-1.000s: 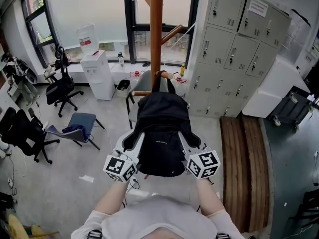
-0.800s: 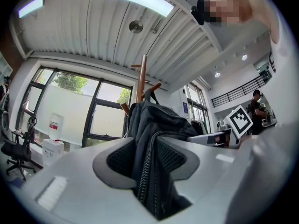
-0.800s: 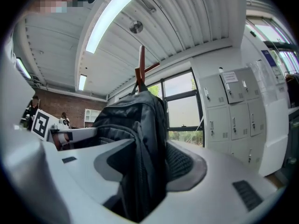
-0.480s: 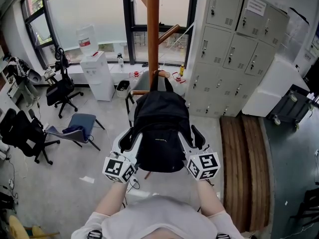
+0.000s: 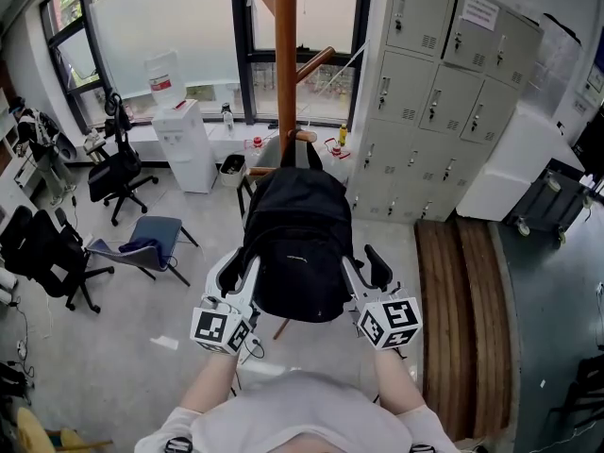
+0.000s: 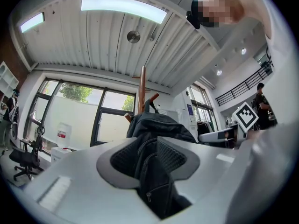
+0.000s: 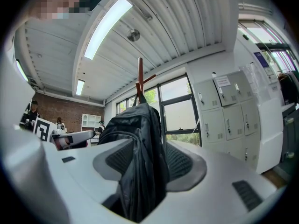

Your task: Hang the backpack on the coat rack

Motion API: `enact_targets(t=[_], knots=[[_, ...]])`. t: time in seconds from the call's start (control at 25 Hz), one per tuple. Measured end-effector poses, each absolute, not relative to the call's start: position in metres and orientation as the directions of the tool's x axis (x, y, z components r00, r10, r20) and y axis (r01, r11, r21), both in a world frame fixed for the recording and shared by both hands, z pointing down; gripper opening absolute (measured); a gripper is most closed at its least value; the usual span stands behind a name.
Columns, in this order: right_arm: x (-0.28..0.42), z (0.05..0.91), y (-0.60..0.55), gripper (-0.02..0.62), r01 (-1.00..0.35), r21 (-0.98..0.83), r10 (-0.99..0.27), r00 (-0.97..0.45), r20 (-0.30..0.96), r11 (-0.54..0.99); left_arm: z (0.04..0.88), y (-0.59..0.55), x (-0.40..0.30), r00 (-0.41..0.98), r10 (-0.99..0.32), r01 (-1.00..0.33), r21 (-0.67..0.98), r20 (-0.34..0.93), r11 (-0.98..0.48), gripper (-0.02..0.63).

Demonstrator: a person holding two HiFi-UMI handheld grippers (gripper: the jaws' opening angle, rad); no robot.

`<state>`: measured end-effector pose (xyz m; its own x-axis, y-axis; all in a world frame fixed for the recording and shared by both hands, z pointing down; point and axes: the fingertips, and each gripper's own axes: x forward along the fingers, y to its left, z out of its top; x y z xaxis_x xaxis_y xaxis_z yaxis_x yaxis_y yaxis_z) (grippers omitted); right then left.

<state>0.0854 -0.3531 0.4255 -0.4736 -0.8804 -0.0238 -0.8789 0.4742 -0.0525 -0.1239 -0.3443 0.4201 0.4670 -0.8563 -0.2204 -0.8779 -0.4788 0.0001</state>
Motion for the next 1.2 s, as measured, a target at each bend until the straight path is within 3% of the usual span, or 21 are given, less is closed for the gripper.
enact_targets(t=[0.24, 0.56, 0.68, 0.84, 1.04, 1.2], knots=[[0.093, 0.431, -0.336, 0.215, -0.882, -0.084, -0.886, -0.463, -0.022, 0.463, 0.429, -0.328, -0.125, 0.449, -0.869, -0.886, 0.023, -0.207, -0.463, 0.116], [0.107, 0.442, -0.311, 0.210, -0.900, -0.101, -0.904, -0.427, -0.005, 0.425, 0.441, -0.306, -0.128, 0.440, -0.882, -0.892, 0.035, -0.167, -0.451, 0.011], [0.114, 0.448, -0.303, 0.204, -0.912, -0.094, -0.915, -0.402, 0.004, 0.400, 0.447, -0.299, -0.128, 0.438, -0.886, -0.893, 0.035, -0.154, -0.448, 0.011], [0.123, 0.455, -0.292, 0.159, -0.928, -0.077, -0.930, -0.367, 0.003, 0.365, 0.456, -0.290, -0.127, 0.438, -0.888, -0.895, 0.022, -0.138, -0.445, 0.011], [0.128, 0.463, -0.280, 0.032, -0.939, -0.063, -0.940, -0.340, 0.013, 0.339, 0.464, -0.281, -0.128, 0.428, -0.895, -0.900, 0.033, -0.127, -0.435, 0.009], [0.128, 0.468, -0.275, 0.009, -0.936, -0.064, -0.937, -0.349, 0.020, 0.347, 0.467, -0.276, -0.127, 0.422, -0.898, -0.903, 0.031, -0.121, -0.429, 0.009]])
